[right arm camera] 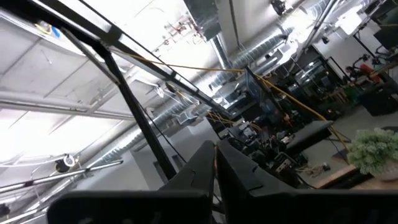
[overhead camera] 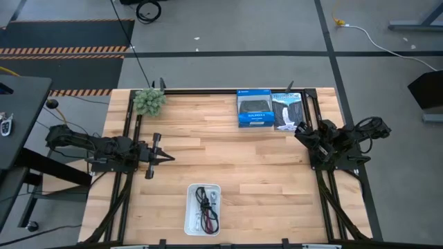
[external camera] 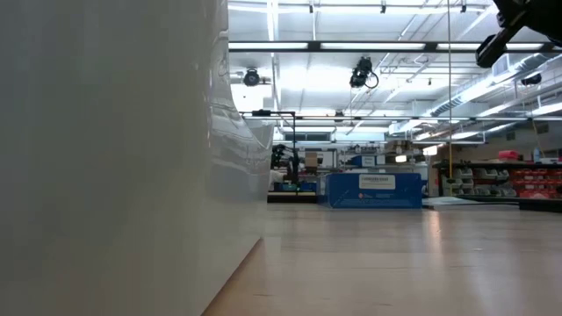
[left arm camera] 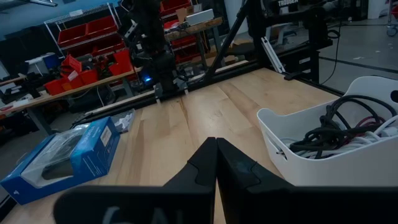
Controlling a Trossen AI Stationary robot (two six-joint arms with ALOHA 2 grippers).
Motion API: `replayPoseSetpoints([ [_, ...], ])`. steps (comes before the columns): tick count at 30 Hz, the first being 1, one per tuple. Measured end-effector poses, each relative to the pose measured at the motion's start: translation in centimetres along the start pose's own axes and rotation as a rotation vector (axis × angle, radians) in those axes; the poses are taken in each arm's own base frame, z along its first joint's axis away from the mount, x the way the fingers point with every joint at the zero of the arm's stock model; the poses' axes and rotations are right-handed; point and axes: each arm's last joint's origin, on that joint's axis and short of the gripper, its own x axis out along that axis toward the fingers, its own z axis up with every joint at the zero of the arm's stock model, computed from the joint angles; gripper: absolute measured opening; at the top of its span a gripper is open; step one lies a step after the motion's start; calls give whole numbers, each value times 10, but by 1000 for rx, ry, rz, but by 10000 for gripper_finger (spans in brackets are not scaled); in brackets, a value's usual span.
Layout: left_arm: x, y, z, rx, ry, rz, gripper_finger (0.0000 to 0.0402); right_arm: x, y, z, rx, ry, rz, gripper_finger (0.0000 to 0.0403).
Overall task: Pick and place USB-C Cables
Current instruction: Return to Home Position
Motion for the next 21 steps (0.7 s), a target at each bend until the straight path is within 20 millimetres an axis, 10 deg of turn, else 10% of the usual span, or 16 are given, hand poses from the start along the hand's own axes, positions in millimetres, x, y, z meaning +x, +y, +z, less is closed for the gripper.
replayPoseSetpoints([
  [21,0,0,0,0,0,0,11,-4,-4,-10,-140,51,35,6],
])
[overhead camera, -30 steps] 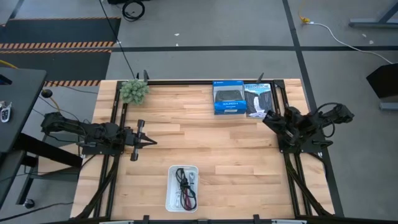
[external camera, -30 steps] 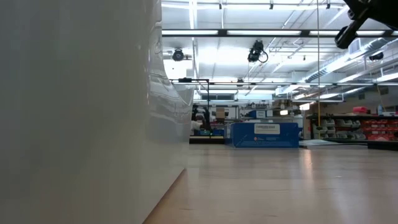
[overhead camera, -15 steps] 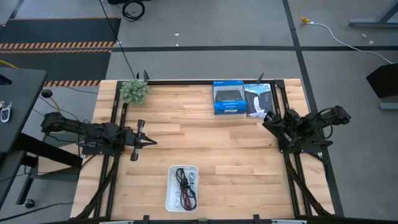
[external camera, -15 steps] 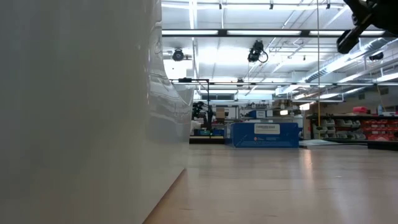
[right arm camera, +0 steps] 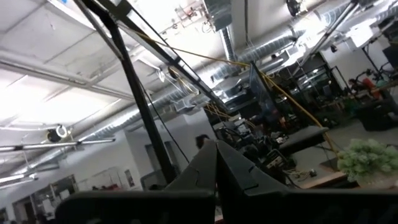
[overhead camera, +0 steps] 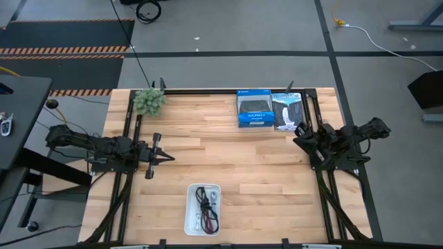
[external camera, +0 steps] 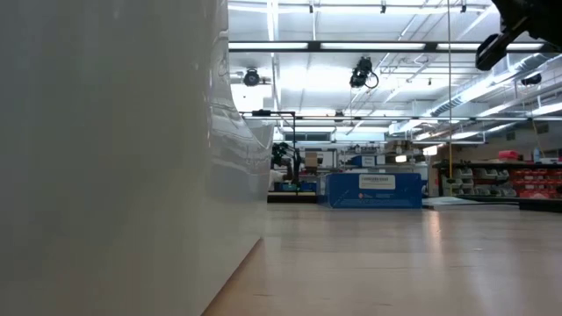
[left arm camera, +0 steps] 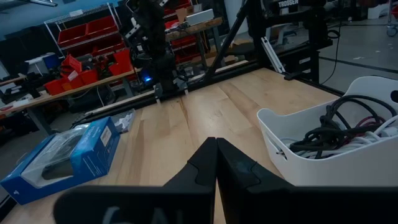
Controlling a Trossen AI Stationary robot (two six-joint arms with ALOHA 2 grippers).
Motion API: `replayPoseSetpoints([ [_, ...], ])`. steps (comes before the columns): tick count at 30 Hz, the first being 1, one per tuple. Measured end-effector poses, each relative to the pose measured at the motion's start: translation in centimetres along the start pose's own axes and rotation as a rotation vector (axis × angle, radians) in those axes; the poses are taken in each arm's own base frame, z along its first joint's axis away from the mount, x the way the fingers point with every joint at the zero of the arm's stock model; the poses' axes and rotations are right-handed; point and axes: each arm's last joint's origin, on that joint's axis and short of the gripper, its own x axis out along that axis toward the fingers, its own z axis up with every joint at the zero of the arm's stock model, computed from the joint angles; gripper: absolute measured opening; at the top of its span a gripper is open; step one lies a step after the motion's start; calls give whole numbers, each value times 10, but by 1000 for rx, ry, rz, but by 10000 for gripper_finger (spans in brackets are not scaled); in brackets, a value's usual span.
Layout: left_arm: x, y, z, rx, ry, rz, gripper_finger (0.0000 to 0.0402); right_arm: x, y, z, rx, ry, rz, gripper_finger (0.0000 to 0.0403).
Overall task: Pick and place USB-C Cables
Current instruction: Return to Home Position
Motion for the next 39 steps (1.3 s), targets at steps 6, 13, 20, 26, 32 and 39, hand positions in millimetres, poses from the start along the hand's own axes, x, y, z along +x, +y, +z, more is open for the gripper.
replayPoseSetpoints([
  [6,0,0,0,0,0,0,11,0,-1,0,-68,-5,-25,6],
  [13,0,0,0,0,0,-1,11,0,-5,-4,-173,25,-133,10],
  [20,0,0,0,0,0,0,11,-5,-13,-27,-279,271,-191,12],
  [26,0,0,0,0,0,0,11,-9,-17,-36,-204,366,-221,12],
  [32,0,0,0,0,0,0,11,-9,-18,-38,-274,395,-219,15],
  [39,0,0,0,0,0,0,11,-9,-18,-38,-269,393,-219,15],
])
